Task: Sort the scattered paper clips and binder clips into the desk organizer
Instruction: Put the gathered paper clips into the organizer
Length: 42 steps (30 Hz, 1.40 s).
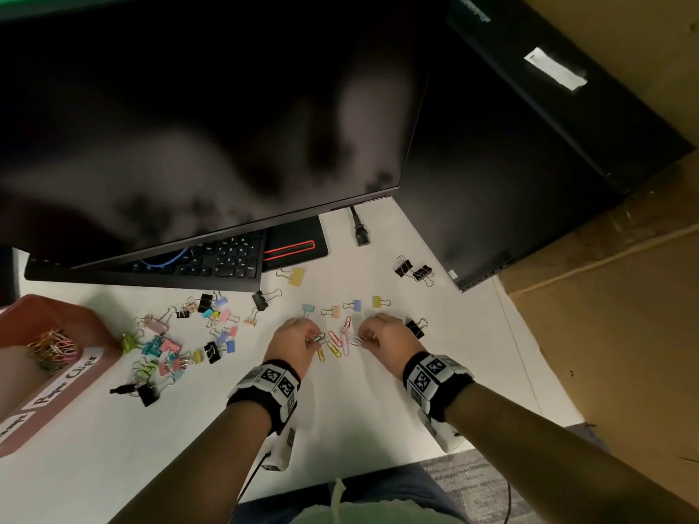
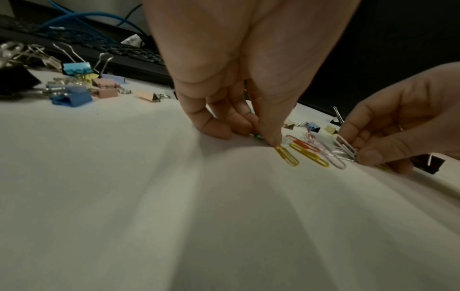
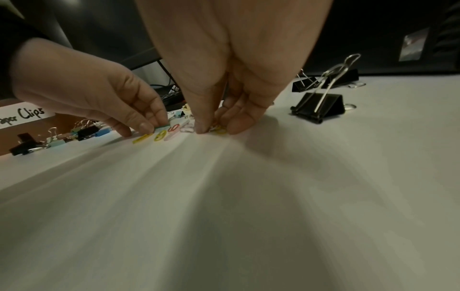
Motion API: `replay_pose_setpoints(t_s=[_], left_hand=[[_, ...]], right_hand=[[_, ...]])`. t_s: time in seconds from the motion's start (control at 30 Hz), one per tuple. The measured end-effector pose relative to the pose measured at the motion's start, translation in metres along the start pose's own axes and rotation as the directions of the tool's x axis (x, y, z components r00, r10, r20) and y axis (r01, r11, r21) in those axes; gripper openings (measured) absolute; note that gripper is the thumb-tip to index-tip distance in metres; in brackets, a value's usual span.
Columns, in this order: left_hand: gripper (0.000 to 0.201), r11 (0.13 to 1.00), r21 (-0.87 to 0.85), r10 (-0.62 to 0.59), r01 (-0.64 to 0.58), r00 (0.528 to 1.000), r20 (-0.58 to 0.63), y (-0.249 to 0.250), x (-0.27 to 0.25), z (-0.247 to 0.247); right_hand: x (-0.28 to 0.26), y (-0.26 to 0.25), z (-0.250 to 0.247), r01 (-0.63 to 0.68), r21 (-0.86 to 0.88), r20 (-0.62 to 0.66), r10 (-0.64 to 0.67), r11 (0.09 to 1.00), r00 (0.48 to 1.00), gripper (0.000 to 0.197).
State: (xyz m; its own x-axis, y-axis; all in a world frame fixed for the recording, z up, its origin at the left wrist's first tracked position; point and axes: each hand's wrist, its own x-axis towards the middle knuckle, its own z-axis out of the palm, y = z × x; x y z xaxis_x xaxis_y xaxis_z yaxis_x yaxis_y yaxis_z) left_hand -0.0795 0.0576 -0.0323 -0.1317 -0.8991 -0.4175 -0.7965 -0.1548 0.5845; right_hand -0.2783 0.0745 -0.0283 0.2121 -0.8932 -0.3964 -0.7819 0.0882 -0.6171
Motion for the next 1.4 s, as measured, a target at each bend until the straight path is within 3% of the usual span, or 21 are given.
replay_pose_setpoints(t_s=[0.27, 0.47, 0.63, 0.73, 0.83, 1.0, 1.13, 1.23, 1.4], left_hand=[[0.009, 1.0, 0.018, 0.005, -0.005, 0.999, 0.038, -0.002, 0.004, -0.004], [0.007, 0.998, -0.066, 0.01, -0.009, 1.0, 0.009, -0.003, 0.002, -0.013], [0.009, 0.989, -0.147, 0.039, -0.026, 0.995, 0.087, -0.005, -0.007, -0.018], [0.022, 0.989, -0.063, 0.147, -0.137, 0.967, 0.208, -0.009, -0.009, -0.016], [0.026, 0.959, 0.104, 0.228, -0.263, 0.937, 0.266, -0.011, -0.003, -0.014], [0.012, 0.931, 0.224, 0.235, -0.288, 0.943, 0.234, -0.01, 0.005, -0.014], [0.008, 0.918, 0.24, 0.278, -0.315, 0.944, 0.176, -0.012, 0.005, -0.015], [0.008, 0.942, 0.205, 0.236, -0.267, 0.958, 0.164, -0.013, 0.004, -0.019], [0.017, 0.997, 0.048, 0.056, -0.062, 0.992, 0.111, -0.016, 0.003, -0.026]], right_hand=[[0.005, -0.002, -0.003, -0.072, -0.004, 0.035, 0.072, 0.997, 0.997, 0.016], [0.004, -0.001, -0.002, -0.04, -0.048, 0.017, 0.041, 0.998, 0.999, 0.011], [0.004, 0.007, -0.013, -0.079, 0.031, -0.023, 0.08, 0.996, 0.997, 0.012], [0.006, 0.009, -0.019, -0.048, 0.067, 0.008, 0.048, 0.997, 0.999, 0.018], [0.011, 0.006, -0.021, 0.027, -0.023, 0.064, -0.025, 0.999, 0.998, 0.026], [0.021, -0.011, -0.019, 0.172, -0.204, 0.194, -0.132, 0.964, 0.972, 0.035], [0.031, -0.016, -0.016, 0.165, -0.241, 0.226, -0.11, 0.957, 0.968, 0.025], [0.034, -0.017, -0.018, 0.13, -0.192, 0.207, -0.089, 0.973, 0.974, 0.017], [0.032, -0.01, -0.017, 0.105, -0.126, 0.127, -0.089, 0.986, 0.988, 0.018]])
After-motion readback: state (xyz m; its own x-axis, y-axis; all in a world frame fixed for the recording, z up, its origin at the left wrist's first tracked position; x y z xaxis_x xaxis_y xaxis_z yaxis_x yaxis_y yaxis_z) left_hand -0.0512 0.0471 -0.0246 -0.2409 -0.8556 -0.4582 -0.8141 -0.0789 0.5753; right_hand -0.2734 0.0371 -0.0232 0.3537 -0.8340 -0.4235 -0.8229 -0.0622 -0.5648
